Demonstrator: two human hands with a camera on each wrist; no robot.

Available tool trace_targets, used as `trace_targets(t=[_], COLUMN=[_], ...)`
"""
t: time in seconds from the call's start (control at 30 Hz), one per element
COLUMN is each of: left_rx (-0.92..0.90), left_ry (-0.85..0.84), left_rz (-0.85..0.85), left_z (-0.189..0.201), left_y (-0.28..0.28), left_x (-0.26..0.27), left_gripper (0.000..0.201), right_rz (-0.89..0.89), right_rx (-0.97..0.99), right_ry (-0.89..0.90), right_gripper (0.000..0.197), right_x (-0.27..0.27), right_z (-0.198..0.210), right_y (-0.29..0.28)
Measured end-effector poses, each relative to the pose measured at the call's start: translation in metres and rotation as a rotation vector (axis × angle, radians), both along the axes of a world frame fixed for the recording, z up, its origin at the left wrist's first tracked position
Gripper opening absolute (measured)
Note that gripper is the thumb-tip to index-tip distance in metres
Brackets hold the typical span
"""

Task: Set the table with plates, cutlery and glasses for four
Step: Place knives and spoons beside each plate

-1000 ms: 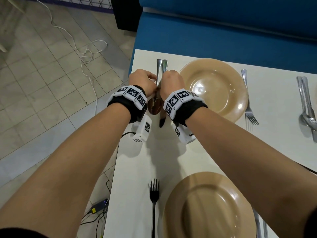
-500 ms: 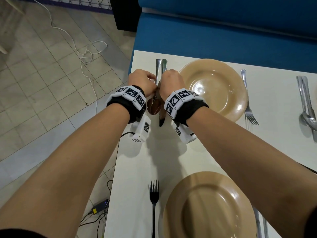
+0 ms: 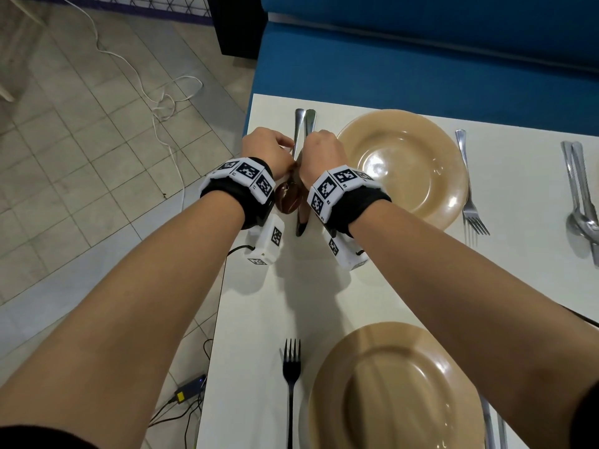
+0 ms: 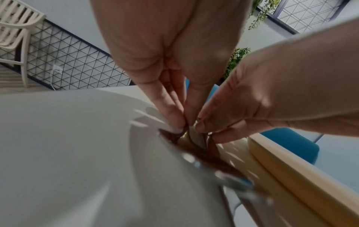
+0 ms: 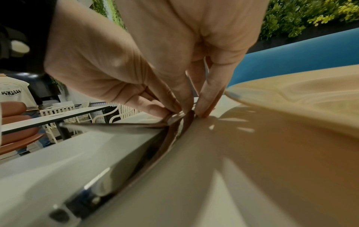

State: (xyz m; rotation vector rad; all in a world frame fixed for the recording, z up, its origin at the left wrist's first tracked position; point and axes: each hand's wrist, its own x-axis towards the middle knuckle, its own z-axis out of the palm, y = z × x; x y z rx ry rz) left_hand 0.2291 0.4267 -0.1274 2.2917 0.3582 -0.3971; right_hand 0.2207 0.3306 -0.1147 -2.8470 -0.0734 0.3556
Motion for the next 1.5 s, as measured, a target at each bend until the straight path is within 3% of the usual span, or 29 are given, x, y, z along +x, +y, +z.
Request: trace_targets(t=[0.37,0.53,0.7,0.87,1.03,1.27,1.5], left_rx=[0.005,0.010,-0.097,-0.163,-0.238,-0.316,-0.307], left_ry=[-0.025,-0.149,-0.241,-0.259,-0.285,-0.246,-0.190], left_rz=[0.041,0.061,0.052,-0.055,-0.164,-0.332,-0.566], left_z=[0.004,0.022,0.055,0.086,0.105,0.116,0.105], left_y=[-0.001,-0.020,-0.076,-0.177,-0.323,-0.527,-0.708], left_x=[-0.009,-0.024,-0.043,-0.070,-0.116,-0.172,-0.213], left_gripper=[0.033,0.038,0.045,0.047,0.047,0.056,0.066], right_rz=[0.035,-0.005,-0.134,-0.342,-0.558,-0.766,-1.086], right_rx=[0.014,0.126,0.246,0.353,0.413,0.397,0.396], right_ry=[-0.023,-0.101,-0.129,-0.203,-0.244,-0.259,-0.268], right_gripper=[0.023,0.036,0.050,0.053,0.055,0.062,0.072], right_x=[-0.006,-0.017,-0.041,-0.082,-0.139,-0.218,-0.296], right_z=[0.008,0.032,0.056,0.071,0.080,0.096,0.073], right_y=[-0.010,-0.036,-0.099,-0.210,-0.371,-0.580,-0.768])
